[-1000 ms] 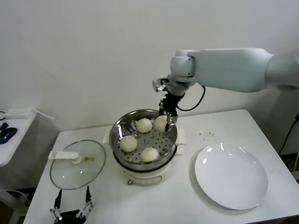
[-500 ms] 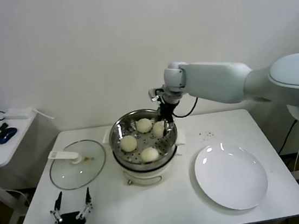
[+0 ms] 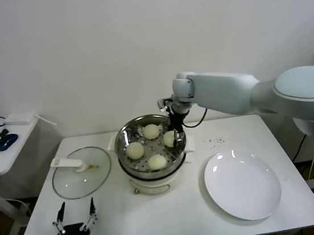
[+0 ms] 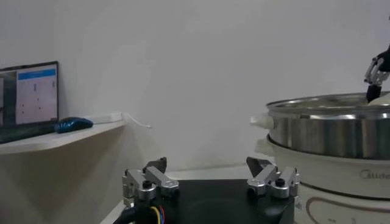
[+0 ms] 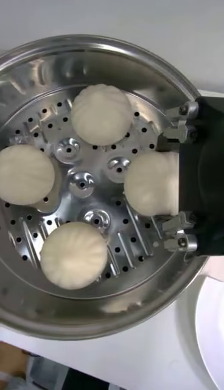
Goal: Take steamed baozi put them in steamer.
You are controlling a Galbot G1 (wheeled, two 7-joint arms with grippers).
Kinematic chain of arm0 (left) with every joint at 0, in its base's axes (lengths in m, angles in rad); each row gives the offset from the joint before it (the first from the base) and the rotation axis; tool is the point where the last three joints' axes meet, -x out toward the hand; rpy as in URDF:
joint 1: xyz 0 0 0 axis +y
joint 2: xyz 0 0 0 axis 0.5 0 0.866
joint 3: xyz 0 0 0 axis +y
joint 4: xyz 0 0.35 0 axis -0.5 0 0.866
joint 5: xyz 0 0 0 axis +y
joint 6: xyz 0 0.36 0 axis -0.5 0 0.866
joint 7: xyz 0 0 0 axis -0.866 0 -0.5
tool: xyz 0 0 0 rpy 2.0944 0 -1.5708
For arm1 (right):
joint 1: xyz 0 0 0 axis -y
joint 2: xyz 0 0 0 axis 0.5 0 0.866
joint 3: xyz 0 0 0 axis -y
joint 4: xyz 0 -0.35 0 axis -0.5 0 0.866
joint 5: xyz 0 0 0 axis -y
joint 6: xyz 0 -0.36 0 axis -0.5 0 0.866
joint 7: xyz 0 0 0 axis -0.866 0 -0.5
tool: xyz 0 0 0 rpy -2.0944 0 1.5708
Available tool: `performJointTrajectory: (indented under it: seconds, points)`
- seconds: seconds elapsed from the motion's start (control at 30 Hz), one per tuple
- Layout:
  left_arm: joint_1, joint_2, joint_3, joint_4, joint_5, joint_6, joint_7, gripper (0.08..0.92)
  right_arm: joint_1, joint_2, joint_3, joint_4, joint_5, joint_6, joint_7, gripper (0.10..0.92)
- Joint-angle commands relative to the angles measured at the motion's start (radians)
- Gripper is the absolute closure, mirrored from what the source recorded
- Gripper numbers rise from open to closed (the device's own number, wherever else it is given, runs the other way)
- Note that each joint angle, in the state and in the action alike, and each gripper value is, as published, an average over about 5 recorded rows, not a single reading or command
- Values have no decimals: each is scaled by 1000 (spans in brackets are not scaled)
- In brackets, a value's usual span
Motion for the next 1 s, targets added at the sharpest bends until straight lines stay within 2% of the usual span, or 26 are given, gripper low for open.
performJointTrajectory:
  seconds: [0.03, 0.3, 0.57, 0.8, 1.0]
  points:
    - [1, 0, 1, 2, 0, -1, 0, 177, -22, 11, 8, -22, -17, 0, 3, 363]
    - [-1, 0, 1, 3, 0, -1, 0, 177, -32, 14, 13, -25, -25, 1, 3, 348]
    - [-2, 0, 1, 2, 0, 0, 0, 177, -19, 18, 21, -24, -8, 2, -8, 210]
    - [-2, 0, 3, -1, 0, 0, 0, 177, 58, -12, 0, 37, 57, 4, -23, 203]
    - [-2, 0, 6, -5, 2, 0, 1, 177, 139, -101, 11, 115, 90, 17, -16, 203]
